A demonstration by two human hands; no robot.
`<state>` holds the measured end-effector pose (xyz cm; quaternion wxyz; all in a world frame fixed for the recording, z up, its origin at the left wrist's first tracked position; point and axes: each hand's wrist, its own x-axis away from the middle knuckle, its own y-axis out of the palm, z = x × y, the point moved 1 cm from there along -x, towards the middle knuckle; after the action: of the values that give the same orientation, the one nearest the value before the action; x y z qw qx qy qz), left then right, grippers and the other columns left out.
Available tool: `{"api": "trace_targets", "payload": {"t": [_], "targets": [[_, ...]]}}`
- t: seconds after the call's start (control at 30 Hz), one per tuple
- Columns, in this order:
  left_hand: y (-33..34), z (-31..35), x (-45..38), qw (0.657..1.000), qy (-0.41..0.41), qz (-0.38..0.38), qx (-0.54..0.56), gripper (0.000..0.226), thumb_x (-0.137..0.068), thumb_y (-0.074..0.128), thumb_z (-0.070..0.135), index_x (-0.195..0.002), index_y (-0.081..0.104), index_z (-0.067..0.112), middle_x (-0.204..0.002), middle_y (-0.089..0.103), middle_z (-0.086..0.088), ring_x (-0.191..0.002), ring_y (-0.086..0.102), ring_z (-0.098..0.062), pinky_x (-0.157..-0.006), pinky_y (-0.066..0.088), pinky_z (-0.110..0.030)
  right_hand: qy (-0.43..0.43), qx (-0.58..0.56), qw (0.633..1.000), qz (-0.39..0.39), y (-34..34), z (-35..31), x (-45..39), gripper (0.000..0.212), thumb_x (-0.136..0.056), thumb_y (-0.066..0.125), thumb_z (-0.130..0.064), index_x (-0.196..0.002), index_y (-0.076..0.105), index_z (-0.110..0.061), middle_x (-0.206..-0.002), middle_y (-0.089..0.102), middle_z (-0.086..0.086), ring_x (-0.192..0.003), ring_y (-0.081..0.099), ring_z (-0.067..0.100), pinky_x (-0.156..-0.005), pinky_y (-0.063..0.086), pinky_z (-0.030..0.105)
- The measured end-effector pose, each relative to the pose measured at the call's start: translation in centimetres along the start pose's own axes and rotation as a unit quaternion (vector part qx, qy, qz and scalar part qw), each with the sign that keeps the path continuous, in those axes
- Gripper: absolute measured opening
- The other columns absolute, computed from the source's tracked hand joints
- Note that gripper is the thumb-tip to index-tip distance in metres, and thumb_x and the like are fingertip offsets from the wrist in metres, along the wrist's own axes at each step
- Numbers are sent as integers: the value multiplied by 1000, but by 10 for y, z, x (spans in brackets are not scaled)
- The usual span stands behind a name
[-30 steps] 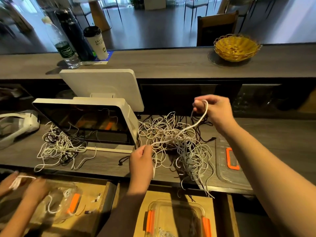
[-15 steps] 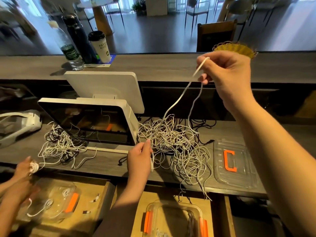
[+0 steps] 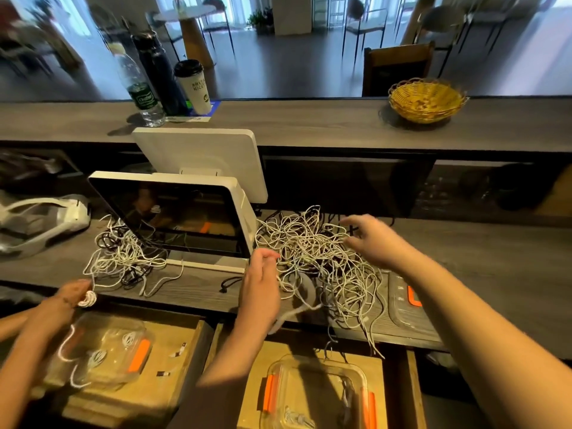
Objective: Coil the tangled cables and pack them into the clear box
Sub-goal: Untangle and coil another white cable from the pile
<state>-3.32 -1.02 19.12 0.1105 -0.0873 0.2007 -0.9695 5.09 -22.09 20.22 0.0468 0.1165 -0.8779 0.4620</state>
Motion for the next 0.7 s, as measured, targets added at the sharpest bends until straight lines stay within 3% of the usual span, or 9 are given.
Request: {"api": "trace_targets", "payload": {"t": [0.1,0.23,0.37,0.43,0.5,0.6,0.7], "targets": [[6,4,9,999,13,-44,7,19,-106,38,24,-103,55,31,-81,51,3,-71,49,-11,-62,38,-29,-45,-119,992,19,20,-19,33,38,-97,55,-37,-133,56,-24,-129,59,-7,-114,58,10,-96,51,31],[10,11,21,992,11,-92,86,16,-104,43,16,-105,57,25,-66,46,10,-57,42,-6,-57,35,-25,-98,-277,956,-27,42,-38,73,28,-101,49,-33,-124,61,-24,-111,65,-13,-103,61,2,-86,49,18],[11,21,34,967,-29,-105,229,15,-103,44,10,-109,56,15,-59,39,8,-51,32,-7,-47,24,-21,-92,-360,927,-41,55,-29,101,26,-102,49,-28,-105,68,-11,-81,69,1,-75,65,11,-76,52,24],[13,25,39,950,-40,-104,290,15,-104,43,10,-113,55,13,-62,37,4,-52,29,-8,-45,22,-21,-85,-395,914,-37,55,-20,112,27,-102,51,-25,-97,67,-4,-70,60,7,-64,59,16,-67,51,30],[16,26,45,933,-57,-94,343,16,-105,41,10,-113,54,12,-62,37,3,-50,29,-8,-42,22,-19,-85,-410,907,-33,54,-14,122,25,-101,51,-19,-96,64,1,-69,54,5,-60,54,14,-59,49,26],[19,21,54,901,-104,-81,413,16,-103,39,6,-108,54,10,-60,37,2,-45,29,-7,-37,21,-18,-76,-401,913,-15,55,-5,136,17,-100,53,-17,-92,66,-9,-66,54,-4,-57,50,7,-53,43,20],[22,17,62,888,-129,-118,425,12,-102,45,14,-107,55,10,-59,37,3,-43,29,-6,-35,20,-17,-68,-407,911,2,55,-1,144,17,-100,54,-16,-88,66,-12,-59,52,-10,-52,45,3,-50,37,17]]}}
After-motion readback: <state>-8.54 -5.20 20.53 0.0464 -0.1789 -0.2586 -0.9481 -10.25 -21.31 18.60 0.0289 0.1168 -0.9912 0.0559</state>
